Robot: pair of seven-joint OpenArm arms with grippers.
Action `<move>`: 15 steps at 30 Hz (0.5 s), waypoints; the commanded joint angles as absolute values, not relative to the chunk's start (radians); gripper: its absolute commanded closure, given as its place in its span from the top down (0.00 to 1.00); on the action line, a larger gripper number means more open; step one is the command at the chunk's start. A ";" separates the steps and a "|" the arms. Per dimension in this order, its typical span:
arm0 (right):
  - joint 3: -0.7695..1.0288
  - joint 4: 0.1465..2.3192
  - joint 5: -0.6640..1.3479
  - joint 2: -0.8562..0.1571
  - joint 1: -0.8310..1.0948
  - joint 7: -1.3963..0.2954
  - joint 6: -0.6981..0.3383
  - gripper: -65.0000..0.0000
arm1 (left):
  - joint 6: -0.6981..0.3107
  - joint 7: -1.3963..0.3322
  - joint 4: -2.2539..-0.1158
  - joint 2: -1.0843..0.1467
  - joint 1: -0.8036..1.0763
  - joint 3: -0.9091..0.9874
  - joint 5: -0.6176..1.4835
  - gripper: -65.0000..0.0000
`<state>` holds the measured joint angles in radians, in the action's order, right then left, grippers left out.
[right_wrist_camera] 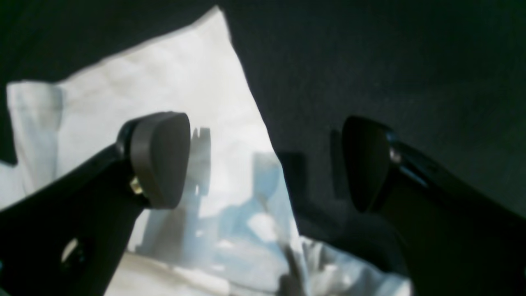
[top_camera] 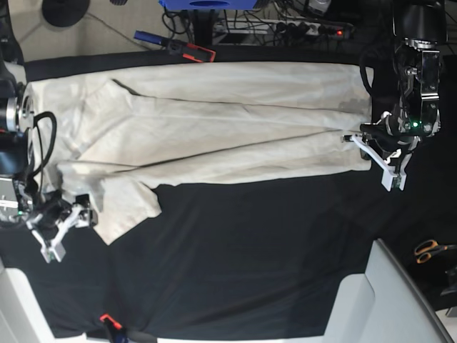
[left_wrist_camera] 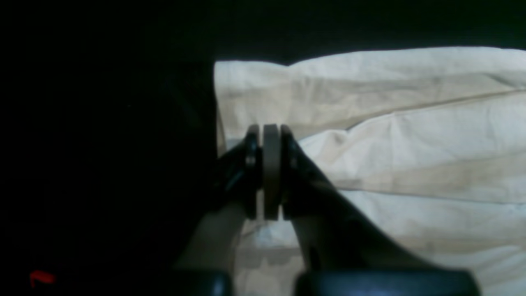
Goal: Fold the T-shirt properly
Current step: 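Release and move the right gripper to grasp the sleeve edge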
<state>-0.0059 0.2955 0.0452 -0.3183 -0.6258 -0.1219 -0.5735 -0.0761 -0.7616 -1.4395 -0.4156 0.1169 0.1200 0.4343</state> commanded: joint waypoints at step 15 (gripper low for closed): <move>-0.004 0.277 0.050 -0.305 -0.627 -0.093 -0.579 0.81 | -0.073 -0.745 -1.458 -0.432 0.102 0.127 0.437 0.00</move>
